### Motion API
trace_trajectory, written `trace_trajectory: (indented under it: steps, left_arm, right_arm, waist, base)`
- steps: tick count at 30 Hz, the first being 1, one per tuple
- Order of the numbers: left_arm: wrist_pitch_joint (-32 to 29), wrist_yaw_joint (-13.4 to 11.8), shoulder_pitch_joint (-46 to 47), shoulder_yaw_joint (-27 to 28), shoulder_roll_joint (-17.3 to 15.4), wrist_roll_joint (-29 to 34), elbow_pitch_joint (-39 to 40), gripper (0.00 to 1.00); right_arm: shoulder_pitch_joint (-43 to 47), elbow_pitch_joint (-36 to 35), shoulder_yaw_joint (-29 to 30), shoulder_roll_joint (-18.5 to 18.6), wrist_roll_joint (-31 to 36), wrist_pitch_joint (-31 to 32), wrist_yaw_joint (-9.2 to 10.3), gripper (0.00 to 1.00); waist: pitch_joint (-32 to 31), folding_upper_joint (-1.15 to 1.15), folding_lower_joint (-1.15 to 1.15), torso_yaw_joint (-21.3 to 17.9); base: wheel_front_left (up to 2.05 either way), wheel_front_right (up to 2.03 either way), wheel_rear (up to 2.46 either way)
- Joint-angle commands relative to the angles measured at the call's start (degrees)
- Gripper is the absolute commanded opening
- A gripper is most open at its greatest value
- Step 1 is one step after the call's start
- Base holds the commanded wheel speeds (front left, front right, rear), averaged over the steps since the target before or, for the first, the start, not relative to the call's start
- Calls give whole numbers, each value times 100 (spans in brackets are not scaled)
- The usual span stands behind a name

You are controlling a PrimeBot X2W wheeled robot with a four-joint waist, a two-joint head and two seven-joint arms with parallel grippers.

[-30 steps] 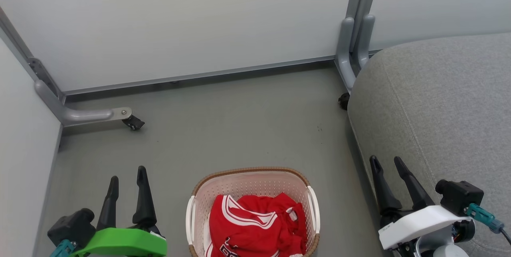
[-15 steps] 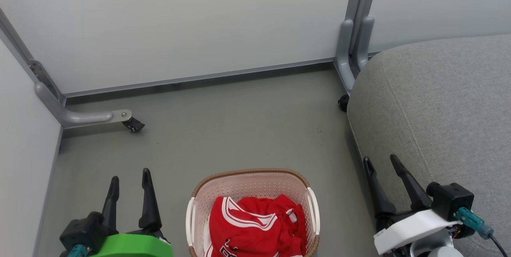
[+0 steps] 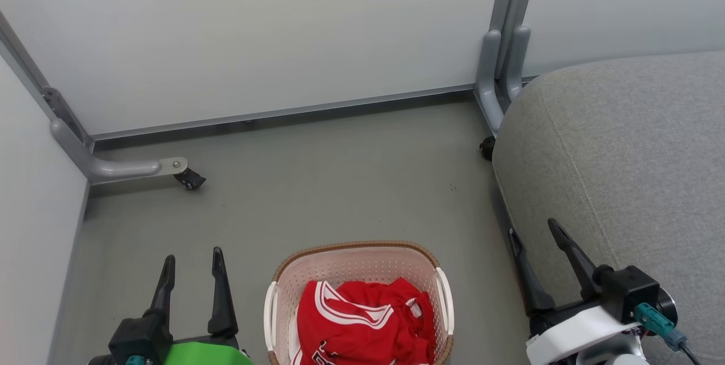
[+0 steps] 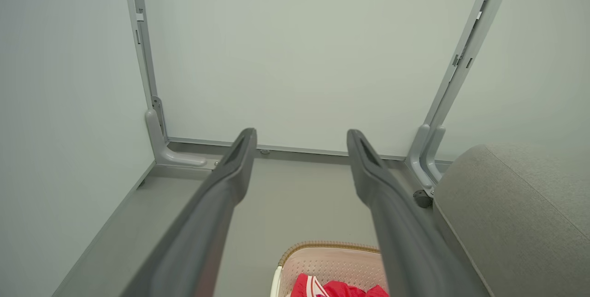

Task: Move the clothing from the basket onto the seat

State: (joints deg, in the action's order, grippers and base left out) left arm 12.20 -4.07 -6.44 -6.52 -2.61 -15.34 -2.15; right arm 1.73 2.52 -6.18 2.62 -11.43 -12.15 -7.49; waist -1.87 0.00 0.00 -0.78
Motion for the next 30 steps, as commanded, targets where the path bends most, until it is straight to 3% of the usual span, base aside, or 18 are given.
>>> trace_trajectory:
  steps: [1, 24, 30]
  left_arm:
    - [51, -58, -56, -22, -38, 156, 36, 100]
    - [294, -196, -209, -202, -43, 1156, 75, 100]
    - [298, -197, -221, -217, -43, 1175, 47, 100]
  right_arm:
    - [50, -60, -17, 32, 151, -62, 0, 100]
    - [165, -200, -104, 40, 1099, -299, 0, 100]
    - [171, -202, -101, 40, 1150, -314, 1, 100]
  waist:
    - [-6, 0, 0, 2]
    - [-51, 0, 0, 2]
    - [-43, 0, 0, 8]
  base:
    - [0, 0, 0]
    - [0, 0, 0]
    - [0, 0, 0]
